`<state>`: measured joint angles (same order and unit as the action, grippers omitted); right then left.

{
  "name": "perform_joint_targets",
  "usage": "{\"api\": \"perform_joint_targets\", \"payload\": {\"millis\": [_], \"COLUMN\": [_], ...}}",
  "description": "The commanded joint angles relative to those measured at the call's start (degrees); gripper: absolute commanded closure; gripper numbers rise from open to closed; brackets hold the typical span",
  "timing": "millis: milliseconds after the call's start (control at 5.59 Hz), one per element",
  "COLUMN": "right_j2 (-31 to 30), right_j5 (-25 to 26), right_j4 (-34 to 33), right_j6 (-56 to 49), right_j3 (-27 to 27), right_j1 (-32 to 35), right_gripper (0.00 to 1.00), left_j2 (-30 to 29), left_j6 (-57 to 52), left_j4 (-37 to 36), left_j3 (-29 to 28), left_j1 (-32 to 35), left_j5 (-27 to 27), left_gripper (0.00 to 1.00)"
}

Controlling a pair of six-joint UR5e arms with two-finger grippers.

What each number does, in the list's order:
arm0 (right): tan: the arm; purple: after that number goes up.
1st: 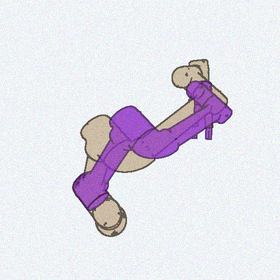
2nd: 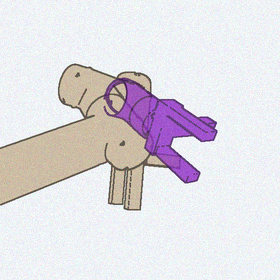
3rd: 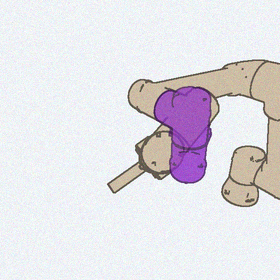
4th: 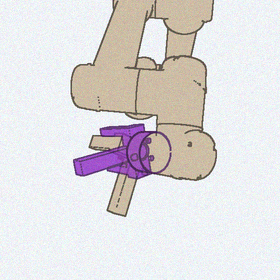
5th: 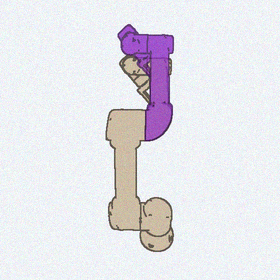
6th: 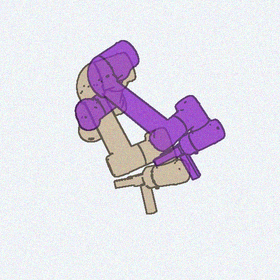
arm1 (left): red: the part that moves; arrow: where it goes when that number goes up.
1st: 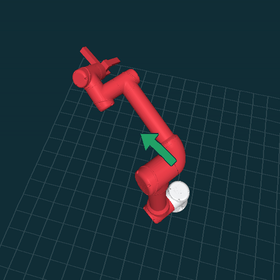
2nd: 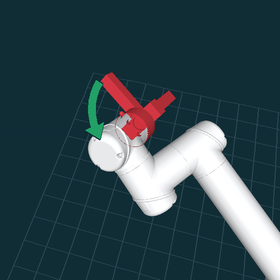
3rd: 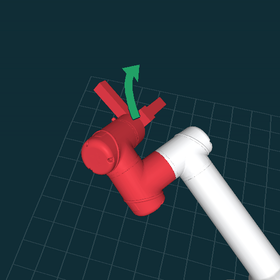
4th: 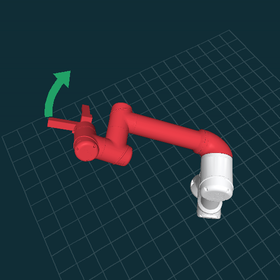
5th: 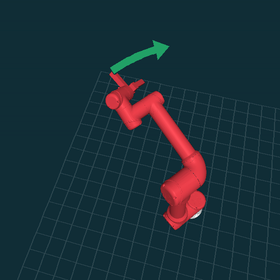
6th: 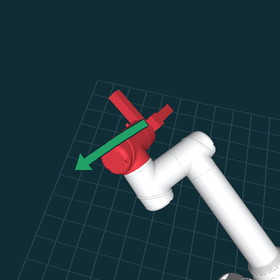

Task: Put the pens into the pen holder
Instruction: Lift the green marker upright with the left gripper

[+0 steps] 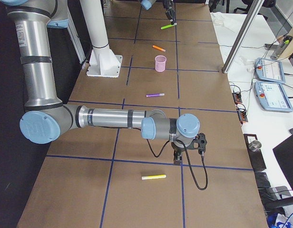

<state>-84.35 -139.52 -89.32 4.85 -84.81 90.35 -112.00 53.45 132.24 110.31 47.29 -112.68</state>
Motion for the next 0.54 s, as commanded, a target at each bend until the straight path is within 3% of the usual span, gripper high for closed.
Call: {"api": "perform_joint_targets", "payload": {"millis": [0,179,358], "right_j2": [0.2,0.1,0.1], "right_j5": [0.1,-0.2,-0.1], "right_j4": [-0.2,-0.2,-0.2], "right_j6": [0.0,0.0,0.0], "right_j3": [0.0,-0.2,-0.3], "right_j1": [0.0,0.0,0.0], "right_gripper": [0.00,0.00,0.00], "left_j2": [0.0,1.3,3.3], "left_j6": [0.3,0.0,-4.1], "left_j4": [17.9,25.4,27.0], "left_j3": [-0.3,0.4,0.3], "left_j1": [-11.2,-12.5,-15.1], "left_j5": [18.4,25.7,31.6], "left_gripper": [1.00,1.00,1.00]}}
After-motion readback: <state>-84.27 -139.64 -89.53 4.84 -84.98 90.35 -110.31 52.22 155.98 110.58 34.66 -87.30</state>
